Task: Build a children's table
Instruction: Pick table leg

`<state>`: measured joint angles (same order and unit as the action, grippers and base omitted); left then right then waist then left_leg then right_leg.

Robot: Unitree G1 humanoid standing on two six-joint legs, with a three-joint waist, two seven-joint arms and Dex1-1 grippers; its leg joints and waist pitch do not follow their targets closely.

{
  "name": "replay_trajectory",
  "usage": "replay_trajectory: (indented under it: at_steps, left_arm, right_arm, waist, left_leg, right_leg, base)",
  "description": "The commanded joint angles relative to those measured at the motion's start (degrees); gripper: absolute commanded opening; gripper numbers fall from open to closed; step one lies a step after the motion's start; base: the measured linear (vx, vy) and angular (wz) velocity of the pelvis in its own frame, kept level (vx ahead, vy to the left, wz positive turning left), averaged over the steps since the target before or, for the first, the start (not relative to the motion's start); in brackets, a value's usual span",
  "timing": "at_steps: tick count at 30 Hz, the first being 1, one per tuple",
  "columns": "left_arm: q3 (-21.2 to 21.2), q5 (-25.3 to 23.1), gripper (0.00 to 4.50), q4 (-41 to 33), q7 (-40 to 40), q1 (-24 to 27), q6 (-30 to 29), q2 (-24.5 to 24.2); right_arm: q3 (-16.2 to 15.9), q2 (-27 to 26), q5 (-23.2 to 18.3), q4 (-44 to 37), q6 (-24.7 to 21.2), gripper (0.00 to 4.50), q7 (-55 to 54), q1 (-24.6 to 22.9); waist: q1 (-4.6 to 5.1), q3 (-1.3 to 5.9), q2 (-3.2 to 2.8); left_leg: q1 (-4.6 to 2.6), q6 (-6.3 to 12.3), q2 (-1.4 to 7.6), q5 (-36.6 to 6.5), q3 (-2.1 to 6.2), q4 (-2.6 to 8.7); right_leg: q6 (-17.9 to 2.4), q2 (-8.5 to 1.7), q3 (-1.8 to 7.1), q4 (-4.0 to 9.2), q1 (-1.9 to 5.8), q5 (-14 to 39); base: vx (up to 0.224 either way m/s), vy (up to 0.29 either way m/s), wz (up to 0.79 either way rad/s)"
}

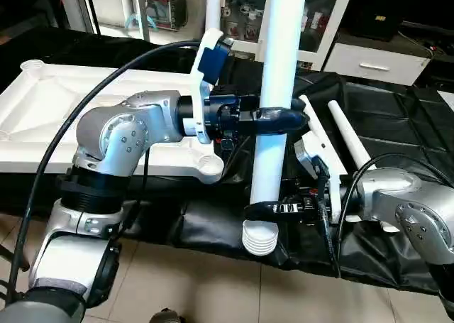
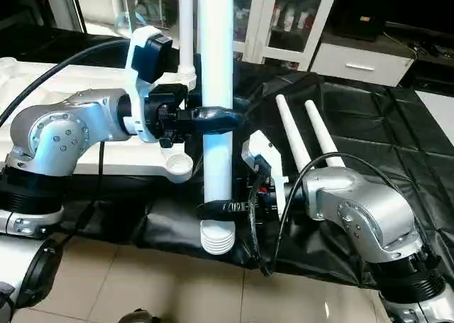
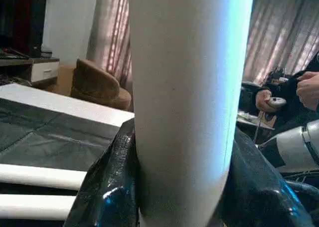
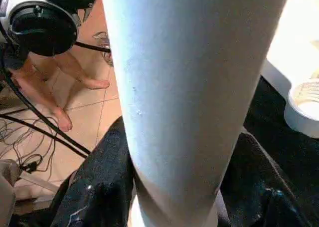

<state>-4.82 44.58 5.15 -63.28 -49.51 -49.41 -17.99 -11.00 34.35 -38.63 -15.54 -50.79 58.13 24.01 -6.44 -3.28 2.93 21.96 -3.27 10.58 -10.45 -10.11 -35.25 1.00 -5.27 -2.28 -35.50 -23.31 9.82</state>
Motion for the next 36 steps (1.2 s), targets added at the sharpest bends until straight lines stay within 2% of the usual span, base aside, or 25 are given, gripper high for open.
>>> replay_trajectory:
  at_steps: [1,5,7,15,17,20,22,24,26,27,30,32,35,36]
  left_arm:
    - [0.51,-0.77,1.75,-0.05,0.68,-2.02,0.78,0.38]
    - [0.75,-2.8,1.75,0.81,3.35,-2.51,2.05,0.41]
    - [1.71,-1.36,2.45,1.87,3.54,-3.23,-0.01,0.44]
    - [2.48,-0.41,2.91,2.41,2.67,-3.36,-1.84,-0.57]
    - [2.83,-0.09,3.13,2.65,2.61,-3.24,-2.55,-0.91]
    - [2.89,0.21,3.28,2.73,2.45,-3.21,-2.95,-1.23]
    - [2.97,0.61,3.56,2.57,2.22,-3.27,-3.43,-1.39]
    - [2.92,0.62,3.7,2.51,2.29,-3.45,-3.93,-1.33]
    - [2.95,0.49,3.89,2.56,2.47,-3.51,-4.03,-1.25]
    - [3.3,0.05,4.01,3.06,3.16,-3.45,-3.83,-1.11]
    - [3.97,-0.16,4.18,3.07,3.91,-3.02,-3.29,-1.27]
    - [5.73,0.36,4.48,2.47,5.5,-2.29,-3.02,-1.5]
    - [7.94,1.57,4.5,0.7,6.97,-0.28,-3.81,-2.49]
    - [8.49,1.65,4.5,-0.07,7.54,0.74,-4.15,-3.04]
  right_arm:
    - [-0.01,0.18,0.07,0.12,0.38,1.88,0.47,-0.65]
    - [0.06,0.19,0.16,0.32,0.52,1.88,0.64,-0.55]
    - [0.34,0.04,0.19,0.51,0.81,1.87,0.4,-0.38]
    - [1.87,0.11,-0.63,0.12,0.54,1.86,0.07,0.18]
    - [2.97,0.46,-1.17,-0.3,0.39,1.86,-0.03,0.22]
    - [3.85,0.66,-1.46,-0.55,0.35,1.86,-0.22,0.18]
    - [4.47,0.67,-1.48,-0.6,0.45,1.86,-0.58,0.15]
    - [5.61,0.64,-1.64,-0.82,0.78,1.86,-1.21,0.19]
    - [5.99,0.64,-1.69,-0.89,0.9,1.86,-1.43,0.23]
    - [7.54,0.92,-2.06,-0.76,1.06,1.86,-2.06,0.83]
    - [9.4,1.66,-2.35,-0.66,1.04,1.86,-2.36,1.19]
    - [11.28,3.12,-2.03,-0.19,1.41,1.86,-2.39,0.71]
    - [14.52,5.16,-1.31,1.45,2.23,1.86,-2.77,-0.98]
    - [15.52,5.51,-1.46,1.65,2.08,1.86,-3.08,-1.46]
  waist:
    - [-0.03,4.11,0.25]
    - [-0.02,4.1,0.12]
    - [-0.01,4.1,0.1]
    - [0.02,4.1,-0.18]
    - [0.0,4.09,-0.52]
    - [-0.06,4.1,-0.62]
    - [-0.07,4.1,-0.75]
    - [-0.1,4.1,-1.08]
    - [-0.11,4.13,-0.94]
    - [-0.15,4.12,-1.42]
    - [-0.13,4.12,-1.21]
    - [-0.16,4.08,-1.21]
    - [-0.22,4.04,-1.21]
    - [-0.19,4.06,-1.38]
  left_leg:
    - [-1.21,-1.83,1.93,-8.29,0.21,4.4]
    - [-1.19,-1.9,1.92,-8.75,0.2,4.38]
    - [-1.25,-1.99,1.84,-9.05,0.21,4.36]
    - [-1.24,-2.4,1.84,-9.84,0.33,4.41]
    - [-1.32,-2.64,1.84,-10.37,0.41,4.44]
    - [-1.41,-2.82,1.87,-11.16,0.4,4.48]
    - [-1.37,-3.05,1.83,-11.5,0.44,4.52]
    - [-1.41,-3.24,1.8,-12.11,0.47,4.52]
    - [-1.38,-3.19,1.82,-11.9,0.47,4.53]
    - [-1.37,-3.35,1.79,-12.17,0.56,4.54]
    - [-1.32,-3.12,1.71,-12.18,0.5,4.48]
    - [-1.26,-3.05,1.73,-12.23,0.5,4.47]
    - [-1.18,-2.82,1.74,-12.2,0.52,4.47]
    - [-1.23,-2.7,1.81,-12.17,0.53,4.48]
  right_leg:
    - [-12.36,-2.48,1.69,3.16,2.77,8.84]
    - [-12.3,-2.53,1.71,3.28,2.8,9.31]
    - [-12.25,-2.44,1.69,3.3,2.74,9.63]
    - [-12.44,-2.39,1.66,3.27,2.8,9.44]
    - [-12.57,-2.36,1.64,3.22,2.76,9.45]
    - [-12.7,-2.37,1.65,3.3,2.7,9.66]
    - [-12.96,-2.32,1.61,3.25,2.74,9.21]
    - [-13.21,-2.31,1.59,3.25,2.72,9.18]
    - [-13.32,-2.32,1.57,3.23,2.79,8.78]
    - [-13.37,-2.33,1.55,3.21,2.81,8.76]
    - [-13.43,-2.3,1.56,3.3,2.93,8.81]
    - [-13.38,-2.33,1.59,3.35,2.94,9.2]
    - [-13.02,-2.38,1.6,3.45,3.01,9.95]
    - [-13.01,-2.38,1.59,3.46,2.91,10.0]
  base:
    - [0.0,0.0,0.0]
    - [0.0,0.0,0.0]
    - [0.0,0.0,0.0]
    - [0.0,0.0,0.0]
    - [0.0,0.0,0.0]
    - [0.0,0.0,0.0]
    - [0.0,0.0,0.0]
    - [0.0,0.0,0.0]
    - [0.0,0.0,0.0]
    - [0.0,0.0,0.0]
    - [0.0,0.0,0.0]
    - [0.0,0.0,0.0]
    - [0.0,0.0,0.0]
    - [0.0,0.0,0.0]
